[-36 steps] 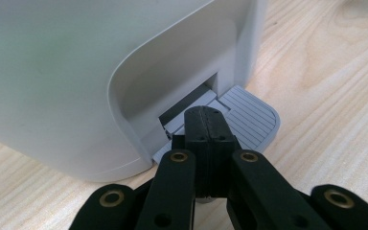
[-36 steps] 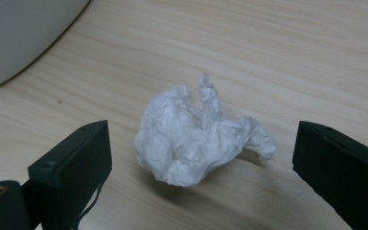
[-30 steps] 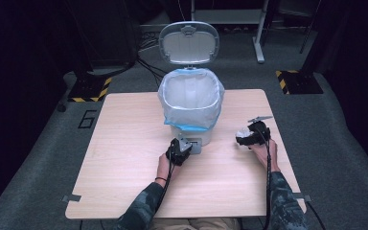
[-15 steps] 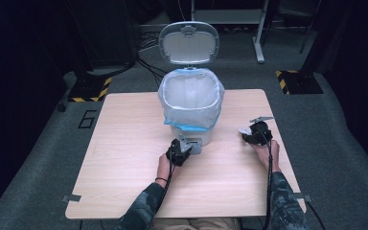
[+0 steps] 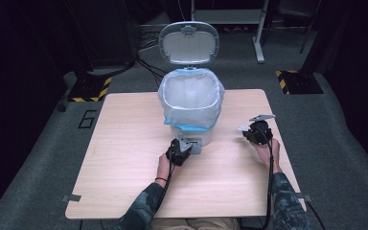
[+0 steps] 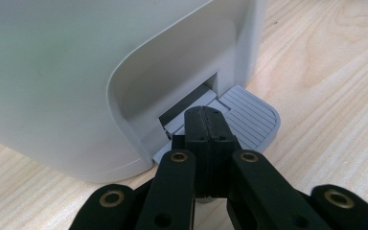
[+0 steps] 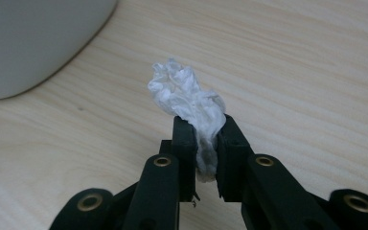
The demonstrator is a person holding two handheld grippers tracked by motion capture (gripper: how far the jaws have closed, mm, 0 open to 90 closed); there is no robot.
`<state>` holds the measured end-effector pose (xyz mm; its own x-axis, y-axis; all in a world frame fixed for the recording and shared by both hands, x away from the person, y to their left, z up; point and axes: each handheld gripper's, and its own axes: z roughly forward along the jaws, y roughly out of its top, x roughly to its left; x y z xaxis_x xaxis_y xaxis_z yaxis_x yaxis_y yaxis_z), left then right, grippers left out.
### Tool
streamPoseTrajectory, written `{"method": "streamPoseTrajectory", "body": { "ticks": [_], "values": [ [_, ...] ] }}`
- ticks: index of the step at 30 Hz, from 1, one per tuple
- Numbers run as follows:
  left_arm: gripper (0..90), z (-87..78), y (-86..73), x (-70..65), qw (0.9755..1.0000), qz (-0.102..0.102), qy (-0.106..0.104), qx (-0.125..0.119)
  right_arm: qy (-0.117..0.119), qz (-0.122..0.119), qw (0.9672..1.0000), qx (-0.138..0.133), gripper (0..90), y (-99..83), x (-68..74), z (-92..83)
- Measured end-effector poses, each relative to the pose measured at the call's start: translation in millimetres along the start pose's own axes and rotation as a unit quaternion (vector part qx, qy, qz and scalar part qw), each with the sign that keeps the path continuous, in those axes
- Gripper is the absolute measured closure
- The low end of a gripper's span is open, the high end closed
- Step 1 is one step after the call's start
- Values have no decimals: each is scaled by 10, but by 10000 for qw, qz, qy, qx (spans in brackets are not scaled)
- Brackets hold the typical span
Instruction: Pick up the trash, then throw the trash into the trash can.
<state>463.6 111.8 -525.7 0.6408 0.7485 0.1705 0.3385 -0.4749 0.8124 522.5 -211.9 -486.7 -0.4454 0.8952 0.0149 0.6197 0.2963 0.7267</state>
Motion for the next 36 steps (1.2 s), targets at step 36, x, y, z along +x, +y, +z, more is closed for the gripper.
{"method": "streamPoseTrajectory", "body": {
  "ticks": [36],
  "values": [
    [900, -2, 1, 24, 9999, -81, -65, 11, 719, -553, 9957, -200, 812, 541, 357, -904]
  ]
}}
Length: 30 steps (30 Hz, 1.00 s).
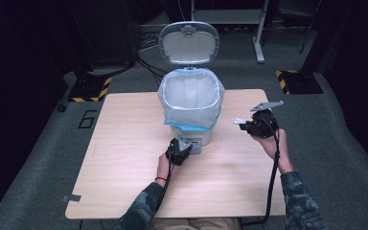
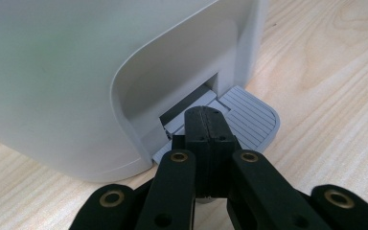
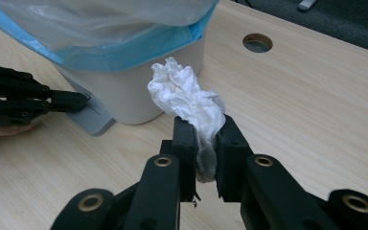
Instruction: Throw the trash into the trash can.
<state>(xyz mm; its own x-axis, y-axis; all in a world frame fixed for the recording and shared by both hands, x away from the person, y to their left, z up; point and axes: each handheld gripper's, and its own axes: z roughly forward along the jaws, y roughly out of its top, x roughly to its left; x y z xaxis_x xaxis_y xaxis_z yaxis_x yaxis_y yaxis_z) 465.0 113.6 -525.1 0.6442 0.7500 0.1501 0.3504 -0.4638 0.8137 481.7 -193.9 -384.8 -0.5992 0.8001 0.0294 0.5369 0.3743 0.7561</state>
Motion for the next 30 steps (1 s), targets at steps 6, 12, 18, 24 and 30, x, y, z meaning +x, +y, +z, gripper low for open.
{"method": "streamPoseTrajectory", "body": {
  "ticks": [6, 12, 18, 24, 30],
  "values": [
    [900, -3, 1, 3, 10000, 6, -16, 19, -5, -38, 10000, -14, 811, 61, 24, -98],
    [900, -3, 1, 2, 10000, 2, -15, 17, 16, -100, 9999, -49, 811, 130, 49, -192],
    [900, -3, 1, 2, 10000, 3, -11, 16, 44, -145, 9998, -87, 811, 209, 73, -299],
    [900, -2, 1, 1, 10000, -3, -13, 13, 24, -220, 9997, -102, 811, 293, 88, -386],
    [900, -3, 1, 3, 10000, 1, -16, 19, 5, -341, 9994, -70, 811, 398, 119, -480]
  ]
}}
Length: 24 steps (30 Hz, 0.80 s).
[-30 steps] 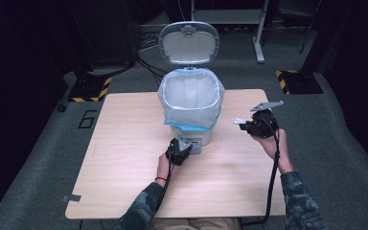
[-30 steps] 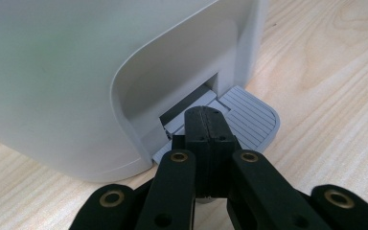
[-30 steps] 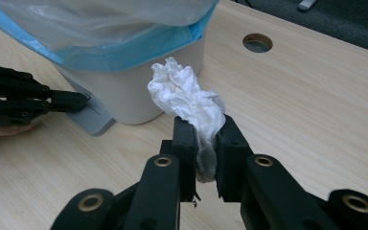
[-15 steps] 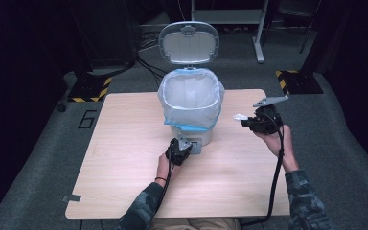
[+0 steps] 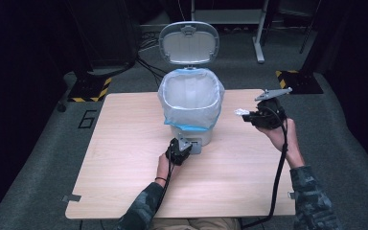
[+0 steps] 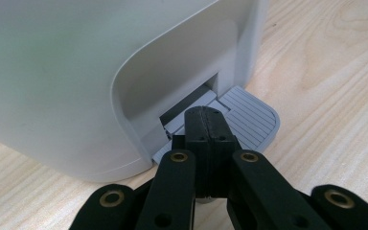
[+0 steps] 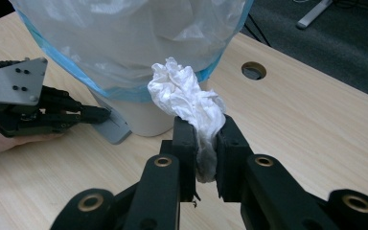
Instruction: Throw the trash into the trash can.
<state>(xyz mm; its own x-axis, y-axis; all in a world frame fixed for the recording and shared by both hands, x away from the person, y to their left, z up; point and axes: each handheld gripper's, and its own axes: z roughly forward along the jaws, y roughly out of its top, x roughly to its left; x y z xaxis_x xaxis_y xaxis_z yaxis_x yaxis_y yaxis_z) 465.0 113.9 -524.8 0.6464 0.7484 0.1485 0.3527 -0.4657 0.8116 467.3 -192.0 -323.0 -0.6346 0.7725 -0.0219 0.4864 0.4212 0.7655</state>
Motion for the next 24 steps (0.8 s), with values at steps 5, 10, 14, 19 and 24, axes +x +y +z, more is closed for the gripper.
{"method": "streamPoseTrajectory", "body": {
  "ticks": [5, 10, 14, 19, 24],
  "values": [
    [900, 4, -1, -1, 10000, -10, 5, -21, 1, -55, 10000, -34, 810, 113, 31, -97],
    [900, 7, -2, 0, 10000, -25, 2, -40, -5, -141, 9999, -53, 810, 234, 48, -166],
    [900, 4, -2, 2, 10000, -34, -9, -28, -16, -243, 9997, -35, 810, 334, 68, -213],
    [900, 8, -3, -5, 9999, -93, -10, -83, -30, -334, 9994, -53, 810, 467, 88, -267],
    [900, 7, -2, -4, 9999, -83, 0, -69, -18, -316, 9995, -20, 810, 602, 114, -307]
  ]
}}
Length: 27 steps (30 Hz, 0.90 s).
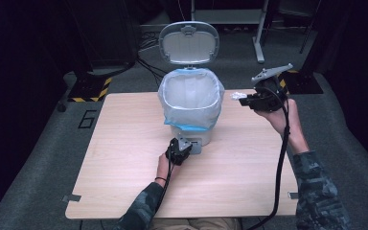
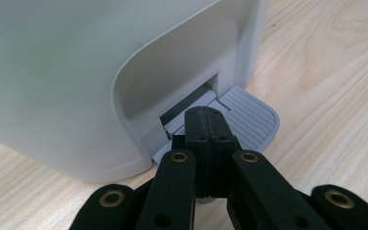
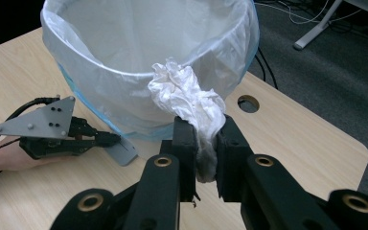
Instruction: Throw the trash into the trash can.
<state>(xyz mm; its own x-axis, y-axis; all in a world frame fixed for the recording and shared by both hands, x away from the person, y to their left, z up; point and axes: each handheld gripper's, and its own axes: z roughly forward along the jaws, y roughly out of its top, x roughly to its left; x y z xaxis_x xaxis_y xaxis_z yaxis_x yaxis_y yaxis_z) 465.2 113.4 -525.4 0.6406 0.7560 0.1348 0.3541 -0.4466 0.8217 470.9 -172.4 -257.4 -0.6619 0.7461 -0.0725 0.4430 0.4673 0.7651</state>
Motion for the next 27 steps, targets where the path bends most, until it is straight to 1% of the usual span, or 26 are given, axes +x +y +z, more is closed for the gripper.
{"method": "streamPoseTrajectory", "body": {
  "ticks": [1, 2, 3, 6, 7, 9, 10, 11, 12, 13, 14, 15, 21, 22, 27],
  "values": [
    [900, 1, 0, 0, 10000, -3, 0, -2, -4, -97, 10000, -10, 810, 26, -12, -5],
    [900, 3, -1, 1, 10000, -4, 15, -16, -6, -36, 10000, -17, 810, 53, 0, -10],
    [900, 3, -1, 3, 10000, -4, 13, -16, -2, -94, 10000, -10, 810, 78, -6, -13],
    [900, 3, -1, 3, 10000, -9, 8, -17, 13, -110, 9999, 7, 810, 152, 5, -13],
    [900, 3, -1, 3, 10000, -7, 7, -15, 16, -162, 9999, -1, 810, 177, 2, -9],
    [900, 4, -1, 6, 10000, -9, 2, -13, 29, -155, 9999, 18, 810, 229, 16, -7],
    [900, 4, -1, 6, 10000, -13, -1, -13, 36, -211, 9998, -8, 810, 255, 15, 1],
    [900, 4, -2, 7, 10000, -19, -12, -12, 34, -171, 9998, 33, 810, 281, 27, 2],
    [900, 2, 0, 9, 10000, -7, -3, 2, 28, -212, 9998, 41, 810, 307, 29, 10],
    [900, 2, 0, 10, 10000, -7, -4, 5, 39, -182, 9998, 82, 810, 332, 40, 12],
    [900, 2, 0, 10, 10000, -14, -12, 0, 44, -229, 9997, 69, 810, 357, 40, 23],
    [900, 2, 0, 11, 10000, -22, -16, -1, 43, -187, 9997, 119, 810, 383, 53, 27],
    [900, 3, -1, 11, 10000, -49, -26, -8, 58, -251, 9995, 182, 810, 533, 88, 90],
    [900, 2, -1, 10, 10000, -53, -23, -3, 68, -308, 9994, 157, 810, 555, 87, 113],
    [900, 3, -2, 10, 10000, -54, -24, -16, 96, -381, 9989, 249, 810, 655, 111, 211]
  ]
}}
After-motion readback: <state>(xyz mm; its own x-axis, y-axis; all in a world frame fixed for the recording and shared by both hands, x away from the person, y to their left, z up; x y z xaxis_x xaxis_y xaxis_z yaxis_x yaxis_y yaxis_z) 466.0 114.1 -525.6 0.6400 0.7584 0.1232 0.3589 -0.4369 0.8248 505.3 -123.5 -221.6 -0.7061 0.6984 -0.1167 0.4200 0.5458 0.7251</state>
